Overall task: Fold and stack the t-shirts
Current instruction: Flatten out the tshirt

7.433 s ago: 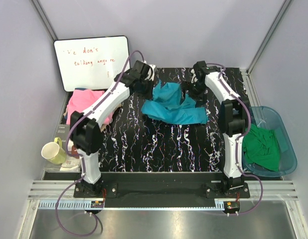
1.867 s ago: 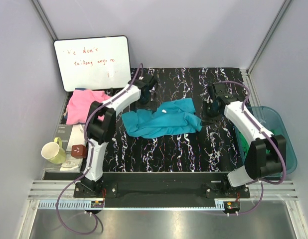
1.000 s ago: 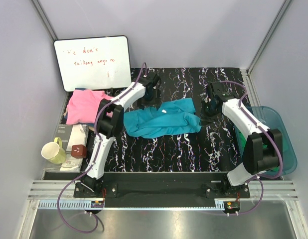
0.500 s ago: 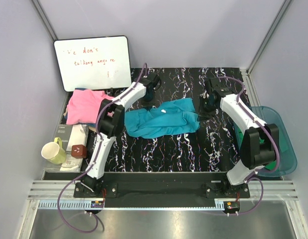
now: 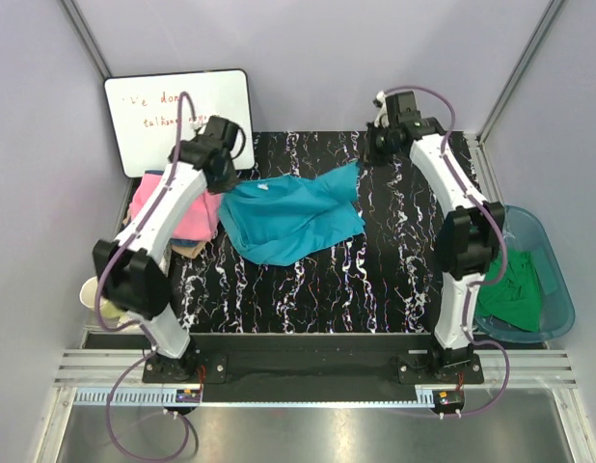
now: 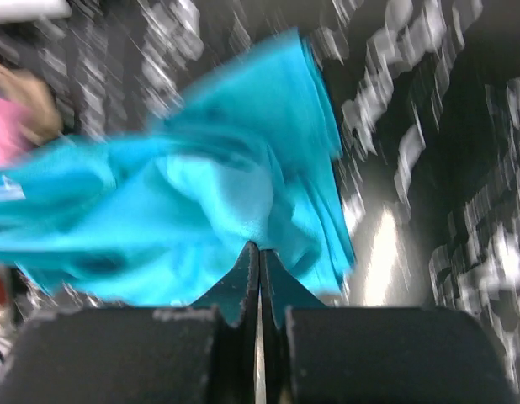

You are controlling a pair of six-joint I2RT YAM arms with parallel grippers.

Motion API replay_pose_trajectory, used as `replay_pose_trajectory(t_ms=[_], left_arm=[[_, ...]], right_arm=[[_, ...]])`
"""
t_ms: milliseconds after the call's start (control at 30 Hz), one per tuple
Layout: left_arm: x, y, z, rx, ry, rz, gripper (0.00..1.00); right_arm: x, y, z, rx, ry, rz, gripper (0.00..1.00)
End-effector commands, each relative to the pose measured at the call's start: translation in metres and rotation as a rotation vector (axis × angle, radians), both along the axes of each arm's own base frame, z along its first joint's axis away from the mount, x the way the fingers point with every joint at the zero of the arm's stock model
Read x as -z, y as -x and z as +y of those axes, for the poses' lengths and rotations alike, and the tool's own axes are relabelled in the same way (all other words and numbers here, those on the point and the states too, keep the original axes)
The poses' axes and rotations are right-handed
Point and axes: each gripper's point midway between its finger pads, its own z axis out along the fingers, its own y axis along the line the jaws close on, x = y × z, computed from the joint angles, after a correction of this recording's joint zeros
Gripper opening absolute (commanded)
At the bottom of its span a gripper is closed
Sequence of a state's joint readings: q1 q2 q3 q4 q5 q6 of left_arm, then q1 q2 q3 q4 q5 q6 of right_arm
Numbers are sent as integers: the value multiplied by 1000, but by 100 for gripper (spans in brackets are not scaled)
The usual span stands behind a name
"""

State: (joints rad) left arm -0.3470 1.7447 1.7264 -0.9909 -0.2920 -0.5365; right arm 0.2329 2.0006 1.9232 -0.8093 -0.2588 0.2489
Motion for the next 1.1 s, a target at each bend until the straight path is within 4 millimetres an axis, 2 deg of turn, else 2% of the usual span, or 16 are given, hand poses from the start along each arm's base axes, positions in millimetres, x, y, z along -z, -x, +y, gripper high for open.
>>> replay_pose_trajectory(t_ms=[0,100,133,200,233,267,300,367,400,500,700,800,833,867,967,1067], left_arm=[[2,29,40,-176,-25,-16,0],[-6,49,69,-298,-19,-60,0],[-8,54,75,-326,-11,-72,0],[-11,67,92,-389,14,-91,0],[-11,71,96,-400,15,-96,0],[-7,77,102,-423,9,-88,0],[-13,83,105,-441,25,-112,0],[-10,95,112,-470,13,-117,0],[-16,101,114,-485,28,-142,0],[-13,111,121,-511,27,-146,0],[3,110,121,-509,13,-85,0],[9,103,117,-498,20,-58,0],[9,101,115,-494,25,-52,0],[14,99,114,-488,18,-35,0],[20,94,112,-474,14,-11,0],[21,93,112,-464,10,-5,0]], right_arm=[[-50,-56,35,-72,-140,-169,0],[-54,-83,44,-60,-164,-204,2],[-40,-92,47,-56,-164,-191,2],[-52,-108,53,-37,-199,-238,2],[-36,-118,57,-33,-208,-228,2],[-47,-125,63,-34,-231,-267,3],[-45,-128,70,-22,-263,-258,52],[-39,-136,82,-22,-297,-270,93],[-36,-136,86,-28,-309,-261,99],[-28,-124,93,-65,-299,-231,100],[8,-66,60,-86,-205,-67,100],[18,-22,57,-134,-221,17,92],[41,-6,55,-138,-221,85,87],[47,3,56,-148,-234,110,78],[72,20,57,-153,-253,182,66],[91,17,61,-146,-261,212,65]])
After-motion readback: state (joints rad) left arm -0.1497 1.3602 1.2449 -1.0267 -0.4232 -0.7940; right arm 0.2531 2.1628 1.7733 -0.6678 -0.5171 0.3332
